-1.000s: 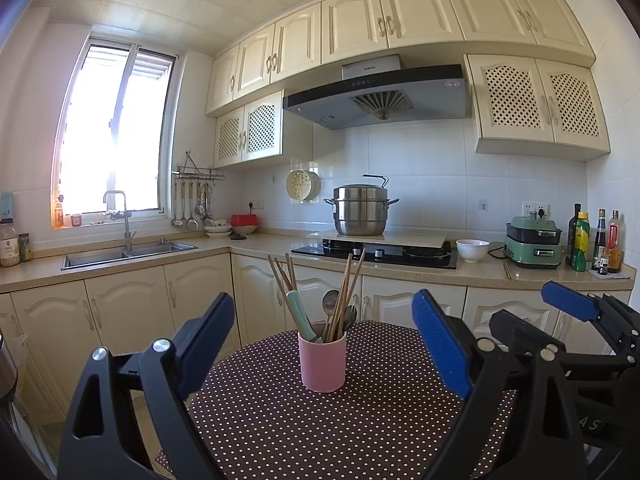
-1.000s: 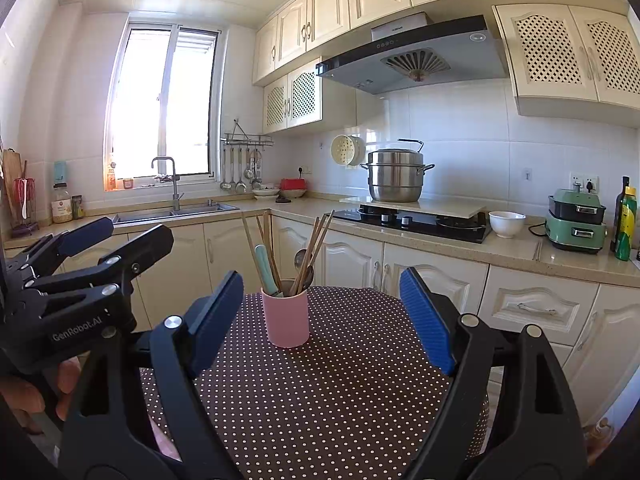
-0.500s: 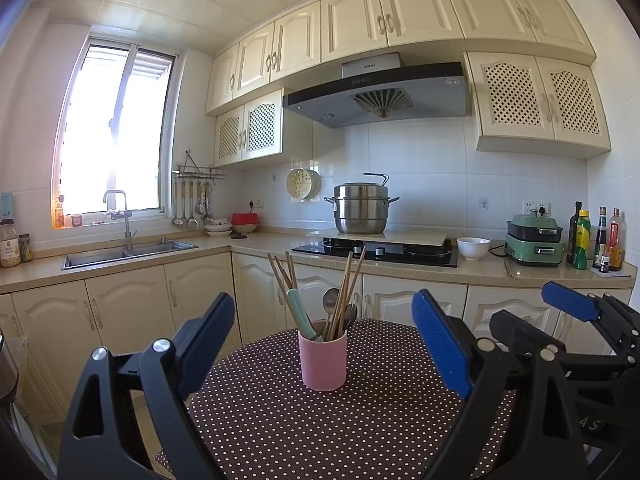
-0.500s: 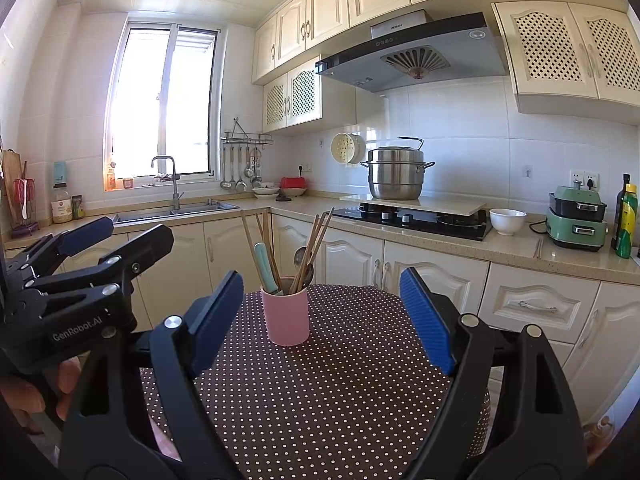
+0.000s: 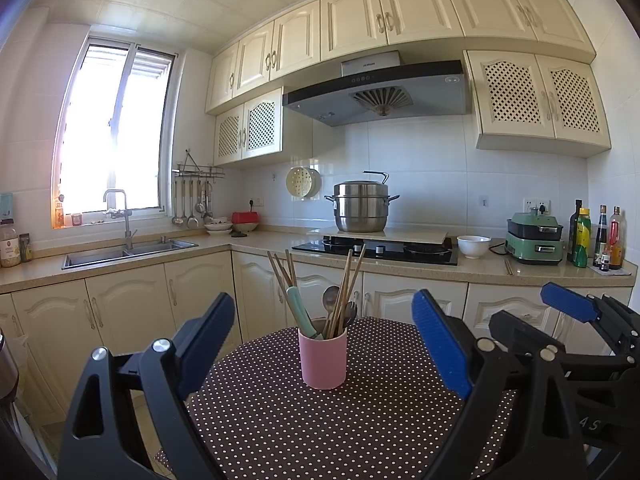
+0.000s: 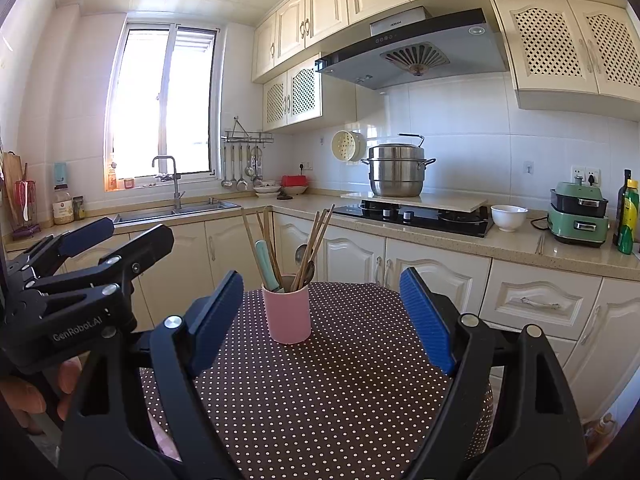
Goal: Organize utensils
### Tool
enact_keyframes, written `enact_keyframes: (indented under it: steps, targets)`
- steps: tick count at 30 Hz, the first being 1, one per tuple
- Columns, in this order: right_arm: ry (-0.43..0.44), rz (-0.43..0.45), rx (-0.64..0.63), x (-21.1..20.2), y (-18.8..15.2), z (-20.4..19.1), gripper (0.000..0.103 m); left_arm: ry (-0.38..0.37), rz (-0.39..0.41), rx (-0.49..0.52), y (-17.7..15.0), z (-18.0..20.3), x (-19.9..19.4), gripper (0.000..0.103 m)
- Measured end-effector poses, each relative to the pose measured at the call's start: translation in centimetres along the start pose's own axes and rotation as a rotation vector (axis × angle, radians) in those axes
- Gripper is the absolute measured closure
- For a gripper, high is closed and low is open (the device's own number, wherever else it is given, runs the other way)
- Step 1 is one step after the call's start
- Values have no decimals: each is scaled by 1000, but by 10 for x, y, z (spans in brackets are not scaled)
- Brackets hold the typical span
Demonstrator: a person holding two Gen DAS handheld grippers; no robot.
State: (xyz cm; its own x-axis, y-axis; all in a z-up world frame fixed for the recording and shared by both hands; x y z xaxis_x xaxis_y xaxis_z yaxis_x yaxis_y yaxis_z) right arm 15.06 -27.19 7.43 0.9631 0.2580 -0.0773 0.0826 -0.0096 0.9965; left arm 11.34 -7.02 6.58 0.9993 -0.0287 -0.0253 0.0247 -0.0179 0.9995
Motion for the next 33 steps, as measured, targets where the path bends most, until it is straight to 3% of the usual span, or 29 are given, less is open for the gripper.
enact_keyframes:
  steps: [33]
  targets:
    - [1, -4, 10, 3, -2, 1, 22, -4, -8, 0, -3, -4, 3, 14]
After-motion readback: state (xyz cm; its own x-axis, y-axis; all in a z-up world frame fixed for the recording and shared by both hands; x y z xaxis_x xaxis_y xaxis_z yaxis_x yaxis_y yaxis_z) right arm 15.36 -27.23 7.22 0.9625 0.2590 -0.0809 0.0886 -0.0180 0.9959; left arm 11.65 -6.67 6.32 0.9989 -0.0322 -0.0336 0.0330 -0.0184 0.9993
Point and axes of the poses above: each gripper's, at about its wrist camera, not at the fingertips, and x roughly the way its jaws point, z to its right, y to its top, the point moved 7 cm from there along x, roughly the way its jaws point, and after that the axes turned 5 degrees about z, right-handed, at the moved point
